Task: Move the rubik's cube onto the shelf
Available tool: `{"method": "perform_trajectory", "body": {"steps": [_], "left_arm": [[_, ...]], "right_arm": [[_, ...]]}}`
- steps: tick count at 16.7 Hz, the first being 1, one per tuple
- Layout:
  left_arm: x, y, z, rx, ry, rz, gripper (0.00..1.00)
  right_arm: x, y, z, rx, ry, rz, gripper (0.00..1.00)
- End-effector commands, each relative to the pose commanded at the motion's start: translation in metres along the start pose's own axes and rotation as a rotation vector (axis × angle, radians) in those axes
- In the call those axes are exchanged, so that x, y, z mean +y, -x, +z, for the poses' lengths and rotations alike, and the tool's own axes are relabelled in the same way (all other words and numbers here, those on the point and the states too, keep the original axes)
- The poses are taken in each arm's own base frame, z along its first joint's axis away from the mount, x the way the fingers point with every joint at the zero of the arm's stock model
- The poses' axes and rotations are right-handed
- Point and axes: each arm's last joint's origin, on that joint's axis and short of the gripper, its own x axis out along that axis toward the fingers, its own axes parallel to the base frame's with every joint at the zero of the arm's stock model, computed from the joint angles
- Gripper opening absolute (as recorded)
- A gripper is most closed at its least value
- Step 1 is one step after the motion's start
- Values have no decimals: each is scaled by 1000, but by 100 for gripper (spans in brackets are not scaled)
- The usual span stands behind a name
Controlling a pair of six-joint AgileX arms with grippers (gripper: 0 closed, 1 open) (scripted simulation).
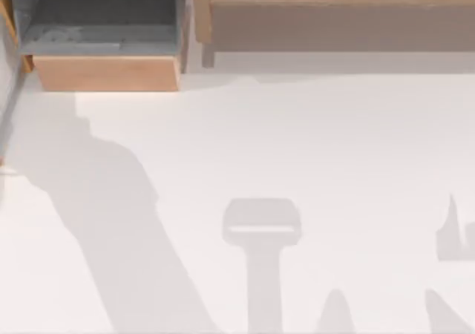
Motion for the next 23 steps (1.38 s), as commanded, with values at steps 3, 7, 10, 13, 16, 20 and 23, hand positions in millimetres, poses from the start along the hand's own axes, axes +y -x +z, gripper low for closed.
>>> {"method": "perform_trajectory", "body": {"steps": [3,7,10,13,16,20,23], "left_arm": [[-26,-12,8,123,26,-67,100],[-38,-20,10,190,37,-97,100],[-38,-20,10,190,37,-97,100],[-41,-17,10,190,42,-97,100],[-60,5,13,197,43,-100,100],[-69,19,11,196,42,-97,100],[-58,-3,9,196,46,-89,100]], "right_arm": [[0,0,0,0,0,0,100],[0,0,0,0,0,0,100],[0,0,0,0,0,0,100],[0,0,0,0,0,0,100],[0,0,0,0,0,0,100],[0,0,0,0,0,0,100],[0,0,0,0,0,0,100]]}}
